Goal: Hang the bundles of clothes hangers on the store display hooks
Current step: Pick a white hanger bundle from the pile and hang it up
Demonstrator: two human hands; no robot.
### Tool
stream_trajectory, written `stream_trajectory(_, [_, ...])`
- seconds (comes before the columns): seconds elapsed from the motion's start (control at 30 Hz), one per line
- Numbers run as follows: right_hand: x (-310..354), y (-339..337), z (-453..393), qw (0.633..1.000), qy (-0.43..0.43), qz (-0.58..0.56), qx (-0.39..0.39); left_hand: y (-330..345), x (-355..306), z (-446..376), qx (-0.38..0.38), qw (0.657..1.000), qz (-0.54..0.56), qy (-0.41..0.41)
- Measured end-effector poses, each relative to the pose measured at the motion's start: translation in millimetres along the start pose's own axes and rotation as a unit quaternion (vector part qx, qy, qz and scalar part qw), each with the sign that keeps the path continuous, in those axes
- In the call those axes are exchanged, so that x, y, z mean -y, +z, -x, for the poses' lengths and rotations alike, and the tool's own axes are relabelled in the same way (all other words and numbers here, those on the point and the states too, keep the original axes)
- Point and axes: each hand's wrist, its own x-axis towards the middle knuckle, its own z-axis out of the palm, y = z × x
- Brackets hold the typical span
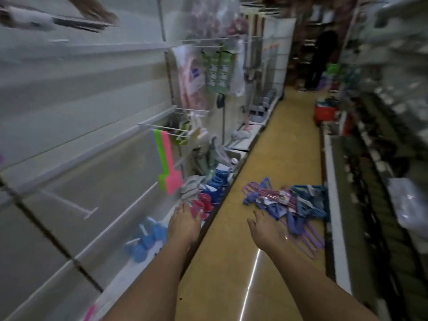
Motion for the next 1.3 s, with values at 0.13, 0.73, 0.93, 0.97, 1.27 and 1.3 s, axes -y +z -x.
stream_trajectory(0.13, [-71,-10,-28,0.997,0.075,-0.008,0.008,61,-59,-24,0.062,0.997,0.003,0.037])
stream_trajectory(0.73, [-240,-34,-149,0.965,0.259,-0.041,-0.015,206,-249,-168,0.196,0.962,-0.02,0.189])
stream_trajectory(0.93, [-251,-48,-232,0.949,0.312,-0.041,-0.025,219,-278,-274,0.219,0.95,-0.025,0.223])
stream_trajectory(0.97, [-252,-50,-242,0.946,0.321,-0.041,-0.025,222,-282,-288,0.223,0.948,-0.03,0.226])
stream_trajectory(1.27, [-276,-50,-330,0.924,0.379,-0.054,-0.016,265,-321,-385,0.261,0.925,-0.065,0.269])
stream_trajectory(1.3, [-280,-50,-339,0.923,0.382,-0.053,-0.013,270,-325,-393,0.265,0.923,-0.063,0.271])
